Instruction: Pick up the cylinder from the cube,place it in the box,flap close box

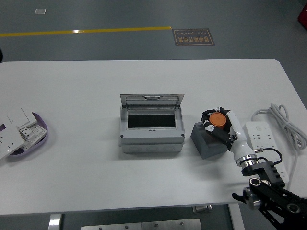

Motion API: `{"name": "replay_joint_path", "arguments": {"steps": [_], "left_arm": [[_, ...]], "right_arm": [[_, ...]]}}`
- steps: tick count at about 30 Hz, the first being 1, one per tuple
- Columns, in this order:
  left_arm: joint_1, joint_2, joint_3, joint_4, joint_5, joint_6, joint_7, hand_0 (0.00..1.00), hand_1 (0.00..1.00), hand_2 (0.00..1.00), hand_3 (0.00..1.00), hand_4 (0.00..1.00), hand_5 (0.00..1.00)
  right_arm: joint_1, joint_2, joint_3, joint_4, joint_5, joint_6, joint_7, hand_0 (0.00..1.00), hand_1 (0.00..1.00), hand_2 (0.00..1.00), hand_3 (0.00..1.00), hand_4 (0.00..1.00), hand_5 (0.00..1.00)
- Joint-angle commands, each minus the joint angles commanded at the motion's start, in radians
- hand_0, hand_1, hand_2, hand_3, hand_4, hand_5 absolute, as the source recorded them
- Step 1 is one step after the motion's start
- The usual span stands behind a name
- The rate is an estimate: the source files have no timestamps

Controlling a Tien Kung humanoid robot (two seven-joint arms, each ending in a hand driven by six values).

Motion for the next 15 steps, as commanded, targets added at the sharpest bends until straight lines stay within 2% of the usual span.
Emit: {"name": "replay_joint_path", "arguments": {"steps": [4, 5, 9, 10, 11, 15], "left_arm": [[0.000, -0.001, -0.001, 0.000, 0.000, 0.000, 0.000, 0.595, 0.629, 0.624, 0.639, 0.702, 0.220], [0.000, -0.001, -0.001, 0.000, 0.000, 0.000, 0.000, 0.594, 0.630, 0.624, 0.640, 0.702, 0.220], [0.001, -0.002, -0.001, 0.000, 0.000, 0.000, 0.000, 0.594, 0.630, 0.624, 0.640, 0.702, 0.220], [0.001, -0.003, -0.001, 0.000, -0.001, 0.000, 0.000, 0.594, 0.630, 0.624, 0.640, 0.702, 0.220], [0.001, -0.003, -0.001, 0.000, -0.001, 0.000, -0.001, 0.594, 0.630, 0.624, 0.639, 0.702, 0.218], [0.003, -0.003, 0.003, 0.001, -0.004, 0.000, 0.000, 0.594, 0.630, 0.624, 0.639, 0.702, 0.218]], "right_arm": [[0.002, 0.002, 0.000, -0.001, 0.003, -0.005, 0.004, 0.411, 0.395, 0.355, 0.307, 0.002, 0.002], [0.003, 0.003, 0.000, -0.001, 0.005, -0.007, 0.006, 0.315, 0.309, 0.274, 0.208, 0.002, 0.002], [0.012, 0.006, 0.010, 0.007, 0.005, -0.016, 0.013, 0.315, 0.309, 0.274, 0.208, 0.002, 0.002], [0.015, 0.006, 0.013, 0.013, 0.003, -0.020, 0.012, 0.315, 0.309, 0.274, 0.208, 0.002, 0.002], [0.019, 0.006, 0.017, 0.022, -0.003, -0.026, 0.009, 0.286, 0.259, 0.233, 0.185, 0.002, 0.002], [0.045, -0.001, 0.010, 0.082, -0.063, -0.053, -0.041, 0.286, 0.259, 0.233, 0.185, 0.002, 0.002]]}}
